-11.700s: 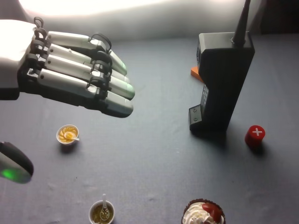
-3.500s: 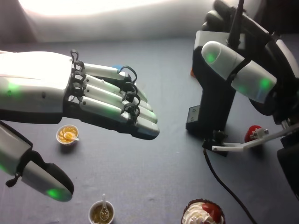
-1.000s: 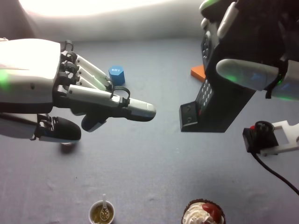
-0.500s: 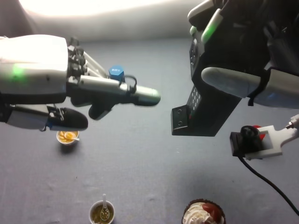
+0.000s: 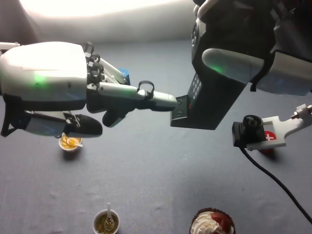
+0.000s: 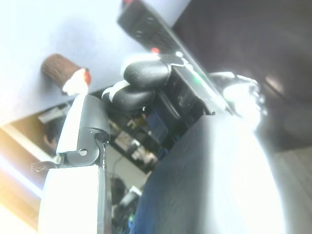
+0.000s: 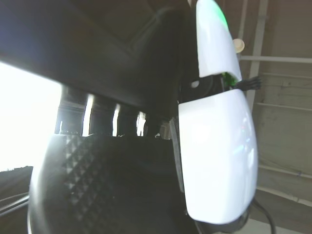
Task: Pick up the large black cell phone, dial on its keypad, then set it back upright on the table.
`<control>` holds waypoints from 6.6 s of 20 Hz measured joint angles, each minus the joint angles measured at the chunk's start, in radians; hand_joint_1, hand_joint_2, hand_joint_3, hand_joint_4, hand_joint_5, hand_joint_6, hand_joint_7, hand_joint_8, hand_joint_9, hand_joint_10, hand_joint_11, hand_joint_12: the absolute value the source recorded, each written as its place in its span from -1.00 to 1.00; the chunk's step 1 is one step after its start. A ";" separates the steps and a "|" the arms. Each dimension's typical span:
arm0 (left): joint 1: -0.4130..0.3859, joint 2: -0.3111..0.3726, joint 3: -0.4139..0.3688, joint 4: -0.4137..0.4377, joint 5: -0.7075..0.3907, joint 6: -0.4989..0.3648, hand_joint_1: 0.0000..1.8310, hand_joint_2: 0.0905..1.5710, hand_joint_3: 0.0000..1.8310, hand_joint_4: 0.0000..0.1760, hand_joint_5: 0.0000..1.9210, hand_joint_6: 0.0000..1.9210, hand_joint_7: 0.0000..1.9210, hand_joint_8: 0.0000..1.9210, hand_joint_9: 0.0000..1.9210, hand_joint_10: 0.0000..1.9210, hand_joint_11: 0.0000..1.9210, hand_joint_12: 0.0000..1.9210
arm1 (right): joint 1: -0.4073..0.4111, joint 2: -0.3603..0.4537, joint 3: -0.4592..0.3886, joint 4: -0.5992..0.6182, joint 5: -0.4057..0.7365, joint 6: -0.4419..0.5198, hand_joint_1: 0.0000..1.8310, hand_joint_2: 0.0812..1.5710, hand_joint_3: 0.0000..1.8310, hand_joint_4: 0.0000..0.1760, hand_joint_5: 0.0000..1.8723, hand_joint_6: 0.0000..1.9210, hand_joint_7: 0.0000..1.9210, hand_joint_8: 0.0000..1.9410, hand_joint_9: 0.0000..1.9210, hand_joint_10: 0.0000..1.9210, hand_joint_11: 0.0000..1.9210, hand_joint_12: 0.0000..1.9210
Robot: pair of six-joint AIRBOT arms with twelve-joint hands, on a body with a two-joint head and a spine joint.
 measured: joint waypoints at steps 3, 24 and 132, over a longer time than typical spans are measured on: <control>0.006 -0.009 0.010 -0.023 0.018 0.009 0.44 0.55 -1.00 0.36 -0.95 -1.00 -0.25 0.54 -0.09 1.00 -0.49 0.99 | 0.008 -0.002 -0.018 0.006 -0.010 -0.012 0.50 0.41 -1.00 -1.00 0.08 -0.24 -0.10 0.19 -0.09 0.45 -0.10 0.42; 0.036 -0.047 0.027 -0.133 0.037 0.091 0.44 0.58 -1.00 0.43 -0.96 -1.00 -0.28 0.59 -0.02 1.00 -0.36 1.00 | 0.052 0.000 -0.058 0.035 -0.023 -0.054 0.53 0.43 -1.00 -1.00 -0.15 -0.23 -0.06 0.16 -0.03 0.45 -0.03 0.50; 0.036 0.035 0.028 -0.027 -0.283 -0.041 -0.69 0.72 -1.00 -0.77 -0.62 -1.00 -0.35 0.09 -0.40 0.62 -0.76 0.97 | -0.175 -0.175 0.285 0.119 0.130 0.018 0.63 0.38 -1.00 -1.00 0.04 -0.20 -0.01 -0.03 -0.01 0.18 -0.18 0.71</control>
